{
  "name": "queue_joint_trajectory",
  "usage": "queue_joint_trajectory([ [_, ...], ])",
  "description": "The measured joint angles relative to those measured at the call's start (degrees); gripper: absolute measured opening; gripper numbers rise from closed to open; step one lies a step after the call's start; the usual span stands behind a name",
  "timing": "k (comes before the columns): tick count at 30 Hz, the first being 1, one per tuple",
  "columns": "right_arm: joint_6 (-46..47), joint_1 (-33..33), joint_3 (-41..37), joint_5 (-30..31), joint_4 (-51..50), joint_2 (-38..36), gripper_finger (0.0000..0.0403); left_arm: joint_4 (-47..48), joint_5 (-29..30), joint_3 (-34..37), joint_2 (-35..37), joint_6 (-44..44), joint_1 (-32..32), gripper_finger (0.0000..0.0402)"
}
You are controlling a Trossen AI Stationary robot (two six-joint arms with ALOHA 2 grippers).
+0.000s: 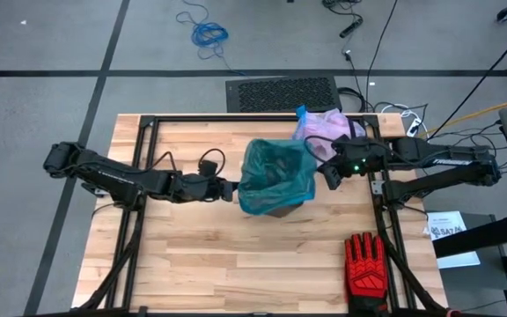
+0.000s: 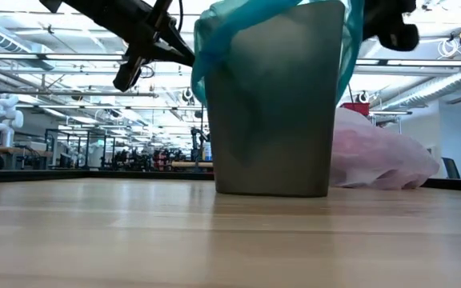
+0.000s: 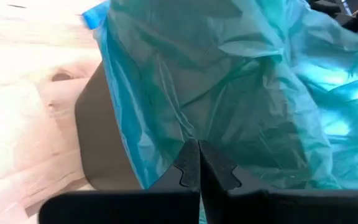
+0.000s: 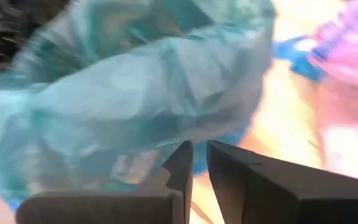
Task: Place trash/remove bag and relplace
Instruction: Insert a new trash bag into the bin
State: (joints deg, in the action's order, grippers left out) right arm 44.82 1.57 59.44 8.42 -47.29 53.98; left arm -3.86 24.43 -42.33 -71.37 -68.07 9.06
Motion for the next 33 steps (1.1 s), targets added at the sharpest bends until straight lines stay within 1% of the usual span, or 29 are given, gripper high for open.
queue_joint_trajectory([
  [2,1.1,0.5,-0.2,0.0,-2.4,0.1,0.0043,0.3,0.0,0.0,0.0,0.0,0.0,0.0000],
  [5,2.6,0.7,-1.5,-0.9,-2.4,0.8,0.0044,0.4,0.0,0.0,0.0,0.1,0.0,0.0000],
  [9,2.6,-0.5,-3.7,-0.5,4.0,2.0,0.0034,0.5,-0.1,0.0,0.0,1.0,0.0,0.0000],
  [14,2.6,-2.4,-9.6,0.4,9.2,4.6,0.0005,0.6,-0.1,0.0,0.0,1.1,0.0,0.0000],
  [19,4.0,-4.3,-14.4,0.2,8.6,6.2,0.0002,2.1,-0.2,0.0,0.0,1.1,0.0,0.0000],
  [22,5.8,-5.8,-14.2,-1.4,8.9,4.6,0.0001,2.7,-0.5,0.0,0.0,1.0,0.0,0.0000],
  [25,8.3,-8.8,-12.1,-1.9,10.1,2.3,0.0001,3.2,-0.9,0.0,0.0,1.2,0.0,0.0000],
  [27,8.6,-11.7,-10.1,0.5,11.4,1.6,0.0001,3.2,-1.1,0.0,0.0,1.2,0.0,0.0000],
  [30,7.6,-15.6,-8.0,5.8,13.2,2.0,0.0001,3.6,-1.3,0.0,0.0,1.5,0.0,0.0000],
  [33,7.1,-17.9,-7.1,9.4,13.3,2.9,0.0000,3.8,-1.6,0.0,0.0,1.5,0.0,0.0000],
])
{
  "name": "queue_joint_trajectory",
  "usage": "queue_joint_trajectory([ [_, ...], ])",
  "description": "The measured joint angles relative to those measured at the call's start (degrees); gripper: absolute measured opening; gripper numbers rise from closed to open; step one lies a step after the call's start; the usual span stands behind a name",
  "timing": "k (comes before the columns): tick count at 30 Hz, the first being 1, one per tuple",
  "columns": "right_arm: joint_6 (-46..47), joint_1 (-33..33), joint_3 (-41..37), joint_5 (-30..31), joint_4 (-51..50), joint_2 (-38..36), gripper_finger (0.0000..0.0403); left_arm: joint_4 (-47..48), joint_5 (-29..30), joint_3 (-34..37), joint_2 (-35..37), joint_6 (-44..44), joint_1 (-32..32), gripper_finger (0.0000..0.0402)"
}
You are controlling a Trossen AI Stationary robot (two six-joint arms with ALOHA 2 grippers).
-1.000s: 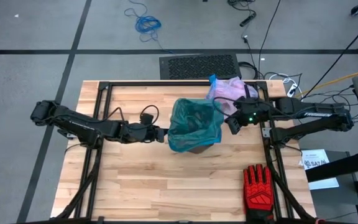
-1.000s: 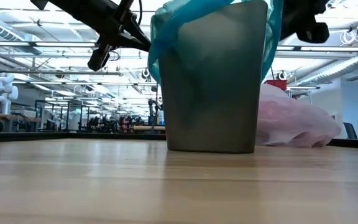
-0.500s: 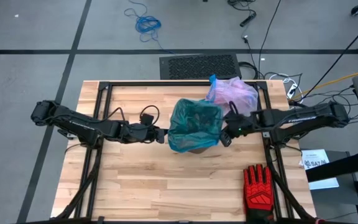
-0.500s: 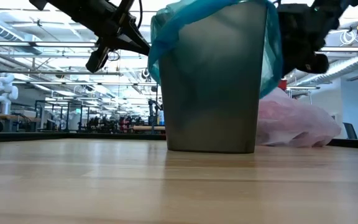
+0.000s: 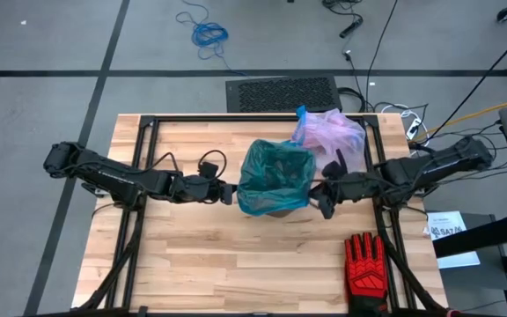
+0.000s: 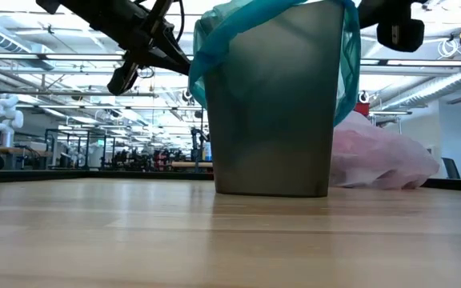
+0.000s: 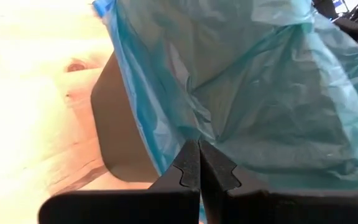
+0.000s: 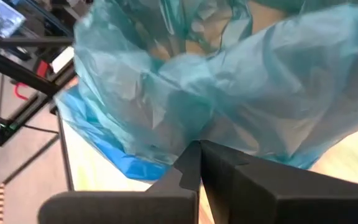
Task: Place trash/remove bag and relplace
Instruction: Insert a new trash bag into the bin
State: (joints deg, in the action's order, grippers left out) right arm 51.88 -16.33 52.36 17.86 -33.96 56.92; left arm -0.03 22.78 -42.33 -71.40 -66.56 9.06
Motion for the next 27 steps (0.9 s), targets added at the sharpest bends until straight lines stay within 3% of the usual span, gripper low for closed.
queue_joint_trajectory([
  [10,0.0,-6.3,0.0,-0.2,0.2,5.3,0.0000,2.0,-0.5,0.0,0.0,-0.1,0.0,0.0000],
  [16,-0.4,-6.8,-1.2,-0.2,-4.8,9.6,0.0000,2.8,-0.5,0.0,0.0,-0.1,0.0,0.0000],
  [20,0.3,-6.3,-3.9,-4.2,-6.3,12.5,0.0000,3.8,-0.5,0.0,0.0,0.0,0.0,0.0000],
  [24,3.8,-8.5,-3.7,-5.5,-5.0,11.9,0.0000,3.8,-0.5,0.0,0.0,0.0,0.0,0.0000],
  [27,7.2,-10.7,-1.2,-1.8,-3.4,9.7,0.0000,3.8,-0.5,0.0,0.0,0.0,0.0,0.0000],
])
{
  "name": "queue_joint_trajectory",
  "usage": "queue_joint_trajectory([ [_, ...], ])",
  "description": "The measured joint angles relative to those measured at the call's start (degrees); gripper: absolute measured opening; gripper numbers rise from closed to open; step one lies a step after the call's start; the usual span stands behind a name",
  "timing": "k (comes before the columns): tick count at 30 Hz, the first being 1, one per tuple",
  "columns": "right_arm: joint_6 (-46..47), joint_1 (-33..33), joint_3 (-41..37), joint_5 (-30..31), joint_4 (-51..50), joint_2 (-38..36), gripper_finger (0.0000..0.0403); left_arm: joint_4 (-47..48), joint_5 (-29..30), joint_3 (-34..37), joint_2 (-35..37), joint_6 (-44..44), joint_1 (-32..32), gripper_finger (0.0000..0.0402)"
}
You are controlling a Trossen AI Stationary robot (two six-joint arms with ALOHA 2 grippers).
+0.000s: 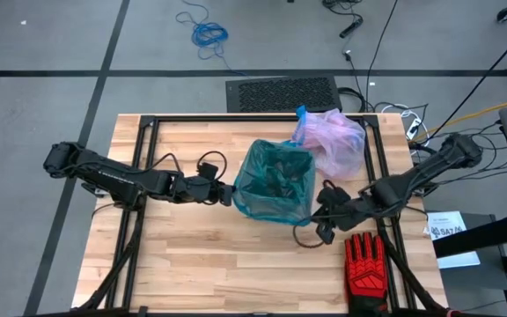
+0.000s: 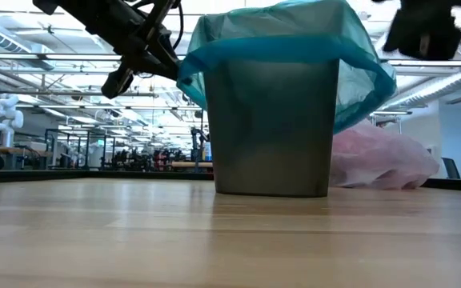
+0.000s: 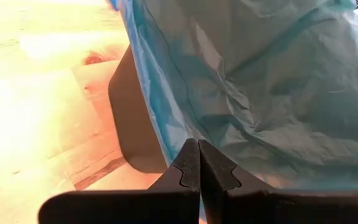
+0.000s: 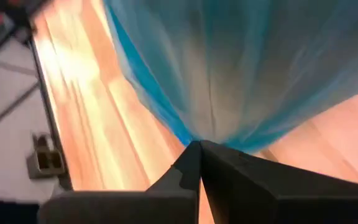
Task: Place trash/remove bag and relplace
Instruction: Insert a new trash bag into the bin
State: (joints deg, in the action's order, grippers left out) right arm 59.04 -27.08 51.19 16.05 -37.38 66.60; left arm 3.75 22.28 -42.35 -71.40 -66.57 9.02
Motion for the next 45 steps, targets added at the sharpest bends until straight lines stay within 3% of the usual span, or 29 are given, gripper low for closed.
queue_joint_trajectory([
  [6,2.3,-0.1,5.7,9.4,-7.4,-2.2,0.0000,0.6,1.4,0.0,2.9,2.9,-0.6,0.0000],
  [12,4.4,3.8,7.4,12.4,-15.9,-2.1,0.0000,4.3,3.2,-0.1,7.9,2.8,-4.6,0.0000],
  [17,6.1,5.7,7.4,16.2,-15.1,-2.1,0.0000,1.5,-0.5,-0.1,8.1,3.4,-9.1,0.0000],
  [21,9.5,5.7,6.3,18.7,-14.5,-2.2,0.0000,-7.2,-4.1,0.4,5.5,6.5,-11.6,0.0000],
  [24,12.8,5.6,3.1,19.0,-10.0,-3.5,0.0000,-11.4,-6.4,1.7,3.6,6.6,-12.7,0.0000],
  [28,13.9,5.8,-3.0,20.0,3.6,-5.8,0.0000,-13.0,-8.3,3.1,1.1,4.8,-12.9,0.0000],
  [32,14.5,7.0,-8.1,20.0,13.8,-6.5,0.0000,-20.5,-9.0,5.7,-1.0,2.8,-12.9,0.0000],
  [39,22.2,8.9,-15.2,19.6,15.9,-6.2,0.0000,-23.0,-10.5,6.5,-5.5,1.0,-12.8,0.0000],
  [45,22.8,11.2,-18.9,17.8,21.2,-6.1,0.0000,-24.7,-10.8,6.5,-9.0,0.9,-12.1,0.0000],
])
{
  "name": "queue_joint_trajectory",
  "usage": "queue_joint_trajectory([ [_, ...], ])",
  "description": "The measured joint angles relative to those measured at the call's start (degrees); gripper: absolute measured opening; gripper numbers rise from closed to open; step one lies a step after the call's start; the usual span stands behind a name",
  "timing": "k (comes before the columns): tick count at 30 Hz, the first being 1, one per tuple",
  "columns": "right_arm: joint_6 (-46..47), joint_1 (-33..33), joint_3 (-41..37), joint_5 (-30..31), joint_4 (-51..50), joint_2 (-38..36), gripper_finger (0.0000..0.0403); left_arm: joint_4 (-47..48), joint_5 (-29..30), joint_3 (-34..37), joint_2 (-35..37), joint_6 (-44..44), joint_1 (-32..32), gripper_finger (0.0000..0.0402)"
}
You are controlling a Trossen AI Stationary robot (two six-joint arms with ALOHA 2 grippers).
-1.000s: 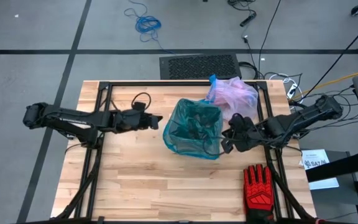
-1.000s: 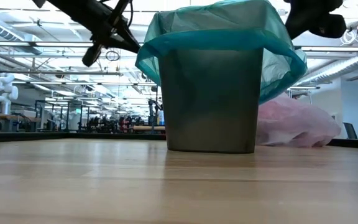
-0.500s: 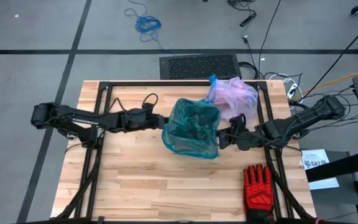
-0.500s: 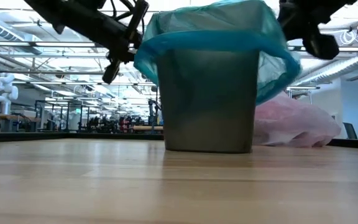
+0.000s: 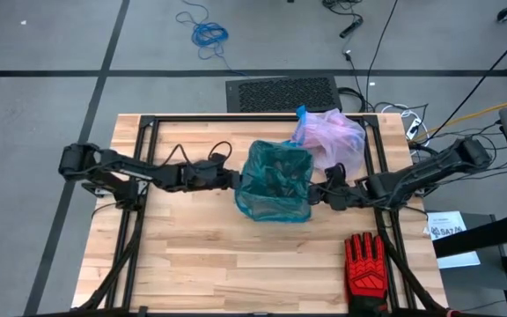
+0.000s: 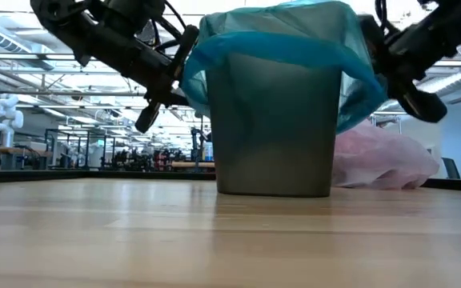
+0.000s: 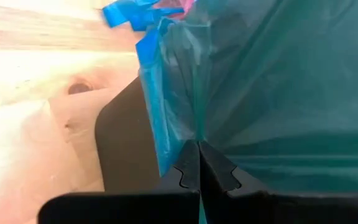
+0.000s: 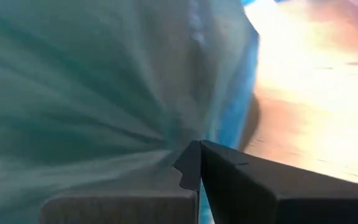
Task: Place trash/remove bag and relplace
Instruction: Insert a new trash bag into the bin
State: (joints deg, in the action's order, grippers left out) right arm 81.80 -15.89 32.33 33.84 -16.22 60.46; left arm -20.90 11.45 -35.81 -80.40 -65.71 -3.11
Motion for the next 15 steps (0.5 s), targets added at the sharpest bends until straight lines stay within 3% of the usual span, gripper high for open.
queue_joint_trajectory([
  [8,4.4,2.7,-5.3,-6.6,1.6,0.1,0.0000,-2.6,-1.0,0.0,-5.2,-1.5,0.4,0.0000],
  [15,2.9,-0.2,-0.8,-5.4,-2.6,-5.0,0.0000,-3.2,-2.3,0.0,-5.8,-1.5,1.1,0.0000],
])
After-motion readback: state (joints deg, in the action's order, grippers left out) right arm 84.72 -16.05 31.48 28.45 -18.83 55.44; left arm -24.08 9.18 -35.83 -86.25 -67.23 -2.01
